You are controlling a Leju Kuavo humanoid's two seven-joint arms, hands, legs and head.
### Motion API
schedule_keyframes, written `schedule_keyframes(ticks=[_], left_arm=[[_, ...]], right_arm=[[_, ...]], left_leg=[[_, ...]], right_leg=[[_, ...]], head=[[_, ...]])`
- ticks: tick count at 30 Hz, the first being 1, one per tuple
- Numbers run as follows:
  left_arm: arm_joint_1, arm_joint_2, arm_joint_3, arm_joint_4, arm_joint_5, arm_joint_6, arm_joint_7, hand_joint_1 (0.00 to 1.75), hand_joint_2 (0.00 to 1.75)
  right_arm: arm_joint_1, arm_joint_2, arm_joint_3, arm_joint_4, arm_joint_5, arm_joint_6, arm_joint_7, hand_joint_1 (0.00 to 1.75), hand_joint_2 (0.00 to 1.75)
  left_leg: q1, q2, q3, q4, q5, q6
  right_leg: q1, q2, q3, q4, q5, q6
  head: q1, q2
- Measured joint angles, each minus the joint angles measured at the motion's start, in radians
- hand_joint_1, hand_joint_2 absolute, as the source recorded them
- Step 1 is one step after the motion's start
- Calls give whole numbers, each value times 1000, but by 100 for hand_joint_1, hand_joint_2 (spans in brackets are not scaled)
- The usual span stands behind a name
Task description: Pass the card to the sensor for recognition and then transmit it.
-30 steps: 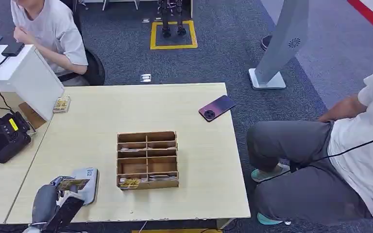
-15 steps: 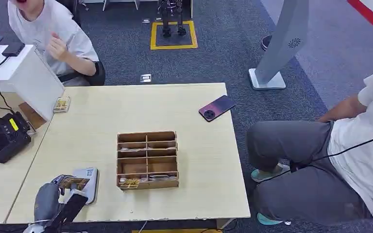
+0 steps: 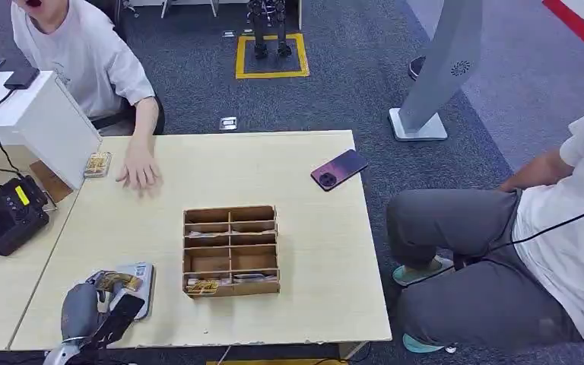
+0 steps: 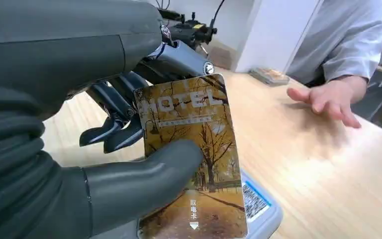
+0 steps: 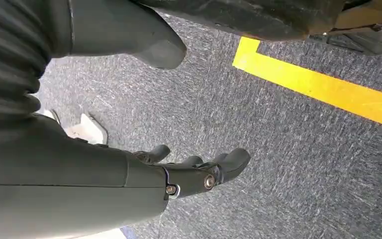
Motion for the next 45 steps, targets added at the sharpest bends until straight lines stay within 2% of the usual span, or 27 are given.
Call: schedule_keyframes(ticks=[5,9,11,18,29,34,35,37,40,41,45], left_arm=[[-19,-5,0,54,-8,12,-1,175,175],[-44,-5,0,121,-93,94,-1,175,175],[-58,-5,0,156,-103,113,-5,175,175],[-85,-5,0,209,-103,120,-10,175,175],[-94,-5,0,229,-101,125,-11,175,175],[-94,-7,1,237,-58,132,-53,175,175],[-91,-11,3,236,-20,122,-85,175,175],[-79,-18,9,210,81,74,-153,175,175],[-38,-41,26,57,365,-47,-291,175,175],[-36,-44,26,-3,395,-48,-293,175,175],[-93,-14,26,-183,321,-5,-270,175,175]], right_arm=[[0,0,1,0,0,3,-1,0,175],[-2,0,4,0,3,3,-2,0,175],[-2,0,8,0,3,3,-2,0,175],[-2,0,11,0,3,4,-2,0,175],[-2,0,18,0,3,4,-5,0,175],[-2,0,21,0,5,3,-5,0,175],[-2,0,21,0,5,2,-5,0,175],[-2,0,21,0,5,-3,-5,0,175],[-1,0,21,0,4,-6,-7,0,175],[-2,0,22,0,8,-6,-5,0,175],[-5,8,32,0,25,-15,21,0,175]], left_leg=[[0,-1,0,0,0,0],[0,-2,2,-1,0,0],[0,-3,5,-1,0,0],[-1,-6,16,-5,0,-3],[-1,-9,19,-8,3,-7],[-1,-9,19,-8,3,-7],[-1,-8,19,-8,3,-7],[-1,-8,18,-8,3,-8],[0,-8,14,-7,4,-7],[0,-8,12,-7,5,-7],[0,-8,6,-7,7,-7]], right_leg=[[0,-2,1,0,0,0],[0,-2,4,0,-1,-1],[0,-3,6,0,-1,-1],[0,-6,16,0,-4,-2],[0,-8,18,0,-4,-4],[0,-8,18,1,-4,-4],[0,-8,18,1,-4,-4],[0,-8,16,1,-4,-6],[0,-7,9,1,-3,-6],[1,-7,7,1,-3,-6],[1,-8,3,1,1,-7]], head=[[0,0],[0,0],[0,0],[0,0],[0,0],[0,0],[0,0],[0,0],[0,0],[1,0],[0,0]])
